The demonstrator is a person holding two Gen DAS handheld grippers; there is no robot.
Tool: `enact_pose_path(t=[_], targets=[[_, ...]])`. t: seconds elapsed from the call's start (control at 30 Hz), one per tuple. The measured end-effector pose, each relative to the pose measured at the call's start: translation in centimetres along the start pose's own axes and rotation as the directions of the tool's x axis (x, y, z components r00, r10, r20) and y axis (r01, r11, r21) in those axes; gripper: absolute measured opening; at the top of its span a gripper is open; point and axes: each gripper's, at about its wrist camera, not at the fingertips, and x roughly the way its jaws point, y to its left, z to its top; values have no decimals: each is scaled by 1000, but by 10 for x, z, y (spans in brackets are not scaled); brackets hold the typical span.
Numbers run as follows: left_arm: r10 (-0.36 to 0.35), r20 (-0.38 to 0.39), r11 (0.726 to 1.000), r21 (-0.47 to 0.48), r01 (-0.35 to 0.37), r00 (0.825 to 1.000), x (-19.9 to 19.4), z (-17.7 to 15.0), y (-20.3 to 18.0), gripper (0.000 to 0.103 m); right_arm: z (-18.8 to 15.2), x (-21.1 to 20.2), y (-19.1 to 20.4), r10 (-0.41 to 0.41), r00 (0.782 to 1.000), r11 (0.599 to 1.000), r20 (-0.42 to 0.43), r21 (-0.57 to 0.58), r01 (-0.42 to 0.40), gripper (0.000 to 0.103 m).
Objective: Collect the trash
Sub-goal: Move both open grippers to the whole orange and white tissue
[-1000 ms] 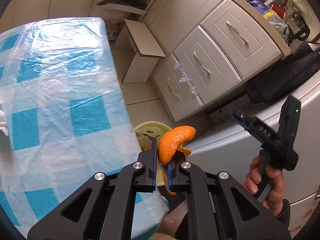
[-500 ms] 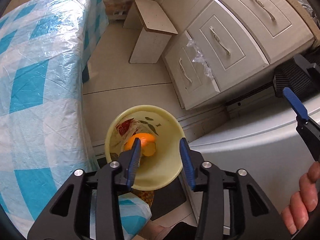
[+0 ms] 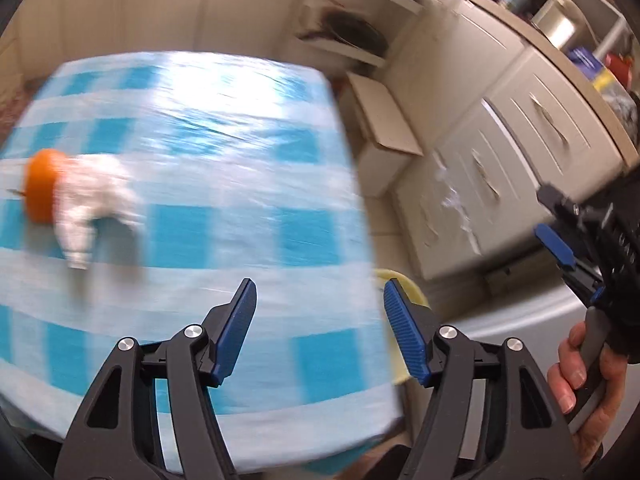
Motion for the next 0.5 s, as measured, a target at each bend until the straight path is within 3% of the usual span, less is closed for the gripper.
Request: enact_pose_path(t=[0.1,0.2,0.27,0.37,0.47,0.5], targets=[[130,66,991,-22,-129,989,-31,14,60,69,-17,19,39,32,998,995,-54,-91,-37,77],[257,115,966,-15,-257,960,-55,29,120,81,-39,41,81,61,991,977,-120,-195,-83,83],[288,105,956,21,-292,952,-57,40,151,82,-55,56,110,79,984,957,-158,-266,-120,87],[267,64,947,166,-274,962,-48,48,174,82,-78,77,152,85,972,921,-217,-357,-160,87],[325,126,865,360,-349,937,-36,47,170,83,-96,96,189,82,966,880,-246,-437,-186,88],[324,134,852,389,-351,936,-32,49,170,83,-101,102,199,78,965,866,-249,-462,-189,89]])
